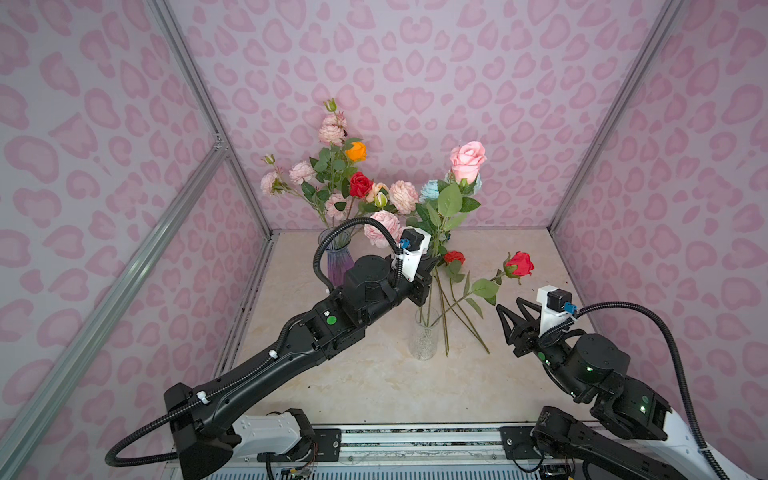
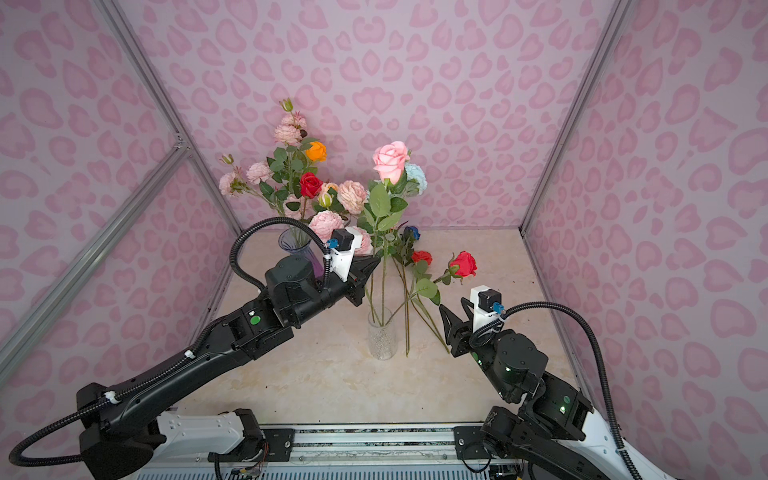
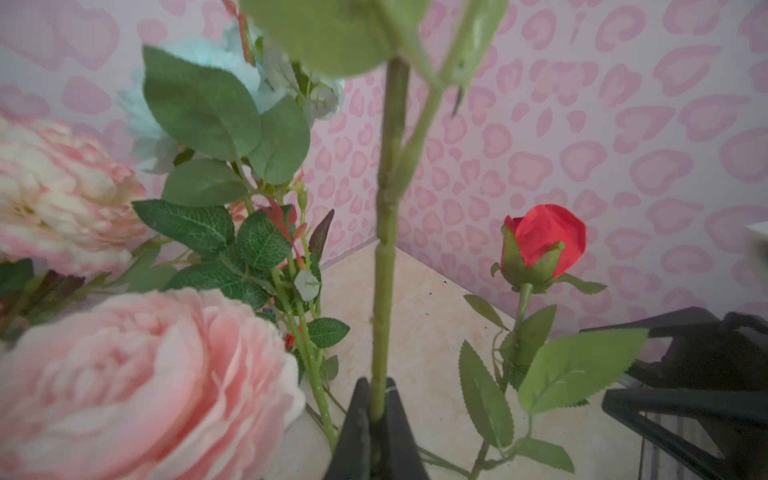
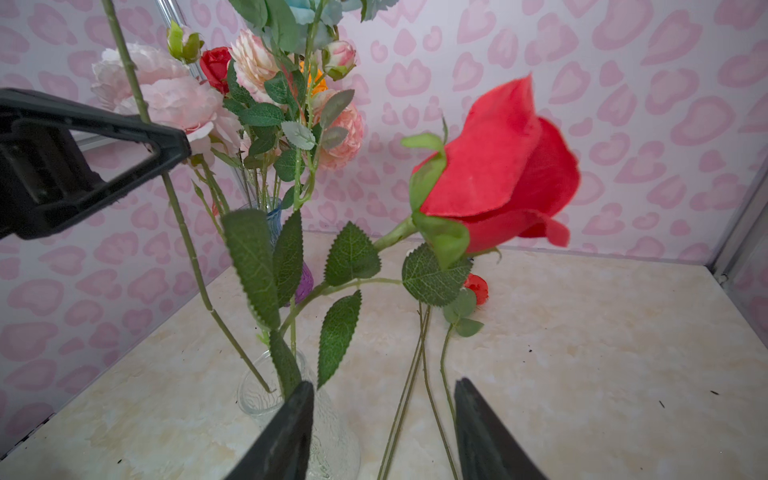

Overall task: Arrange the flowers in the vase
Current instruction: 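Lower the pink rose stem into the clear vase with left gripper, then open left gripper and withdraw while right gripper moves down to the pile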

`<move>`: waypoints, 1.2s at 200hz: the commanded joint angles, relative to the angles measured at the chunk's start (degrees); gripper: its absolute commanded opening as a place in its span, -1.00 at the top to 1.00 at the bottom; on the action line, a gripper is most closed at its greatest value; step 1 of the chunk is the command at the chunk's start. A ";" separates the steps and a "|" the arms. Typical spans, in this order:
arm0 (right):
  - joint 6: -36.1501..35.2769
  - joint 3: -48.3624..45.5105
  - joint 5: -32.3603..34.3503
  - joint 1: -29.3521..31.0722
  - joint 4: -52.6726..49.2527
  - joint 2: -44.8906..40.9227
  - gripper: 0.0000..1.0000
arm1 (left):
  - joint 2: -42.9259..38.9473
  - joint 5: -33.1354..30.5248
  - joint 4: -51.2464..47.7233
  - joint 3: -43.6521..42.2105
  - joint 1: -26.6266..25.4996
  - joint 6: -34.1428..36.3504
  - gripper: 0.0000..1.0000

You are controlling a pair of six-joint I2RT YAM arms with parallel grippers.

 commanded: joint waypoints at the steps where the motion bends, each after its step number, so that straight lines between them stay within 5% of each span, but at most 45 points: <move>1: 0.00 -0.30 1.24 -0.29 1.09 -0.09 -0.09 | 0.37 -0.20 3.26 -1.76 0.04 -1.85 0.92; 82: 0.64 -0.26 0.38 -1.86 1.29 1.03 -0.11 | -0.73 2.20 7.99 -10.53 0.06 -6.59 0.91; 165: 1.86 1.28 0.18 -2.84 -0.22 1.86 -0.12 | -3.90 2.67 6.70 -13.62 0.04 -7.22 0.21; 240: 3.10 4.30 6.08 -3.23 -4.45 0.49 0.01 | -12.93 3.83 5.32 -17.44 0.03 -8.45 0.15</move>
